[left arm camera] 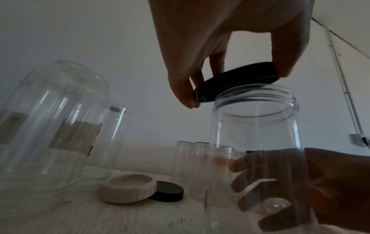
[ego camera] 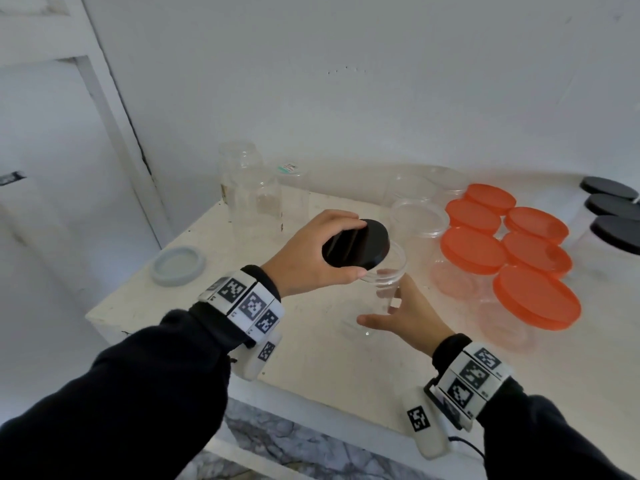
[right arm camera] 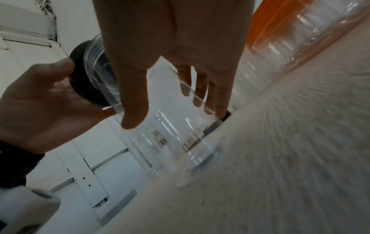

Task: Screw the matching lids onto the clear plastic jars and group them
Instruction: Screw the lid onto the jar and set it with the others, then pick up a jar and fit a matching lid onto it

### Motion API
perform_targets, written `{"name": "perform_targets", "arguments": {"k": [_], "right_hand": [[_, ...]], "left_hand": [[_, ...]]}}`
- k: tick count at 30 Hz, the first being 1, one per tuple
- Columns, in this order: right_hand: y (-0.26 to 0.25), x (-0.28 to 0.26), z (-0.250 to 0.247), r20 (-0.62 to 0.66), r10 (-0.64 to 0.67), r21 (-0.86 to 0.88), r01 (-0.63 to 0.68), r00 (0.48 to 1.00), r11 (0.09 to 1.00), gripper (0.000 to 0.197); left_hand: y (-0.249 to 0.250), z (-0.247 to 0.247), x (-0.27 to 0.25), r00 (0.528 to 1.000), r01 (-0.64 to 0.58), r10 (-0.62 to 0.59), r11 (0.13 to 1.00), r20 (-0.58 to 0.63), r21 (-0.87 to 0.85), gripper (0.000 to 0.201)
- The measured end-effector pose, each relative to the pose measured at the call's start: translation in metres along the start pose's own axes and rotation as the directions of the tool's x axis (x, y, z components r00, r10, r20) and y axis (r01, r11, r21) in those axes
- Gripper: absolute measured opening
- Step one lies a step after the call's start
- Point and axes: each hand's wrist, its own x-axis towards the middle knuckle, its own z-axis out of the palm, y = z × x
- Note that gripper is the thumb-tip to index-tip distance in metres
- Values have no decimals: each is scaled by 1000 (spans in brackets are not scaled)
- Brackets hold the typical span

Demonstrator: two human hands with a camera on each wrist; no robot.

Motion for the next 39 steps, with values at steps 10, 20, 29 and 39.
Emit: {"name": "perform_targets", "arguments": {"k": [10, 20, 29, 39], "right_hand": [[-6, 6, 6, 50, -30, 36, 29, 998, 999, 77], [-14, 5, -5, 166, -33, -68, 45, 986, 997, 94], [-107, 8, -58, 322, -170, -373, 290, 931, 881, 95], [-155, 39, -34, 560, 77, -773, 486, 825, 409, 85]], "left_hand": [[3, 10, 13, 999, 4, -8, 997, 51, 78, 67], [-4, 13, 5, 997, 56, -55, 998, 57, -12, 97], [-30, 24, -16, 949, 315, -292, 908, 122, -278, 120], [-35, 40, -6, 952, 306, -295, 894, 82, -327, 72]]}}
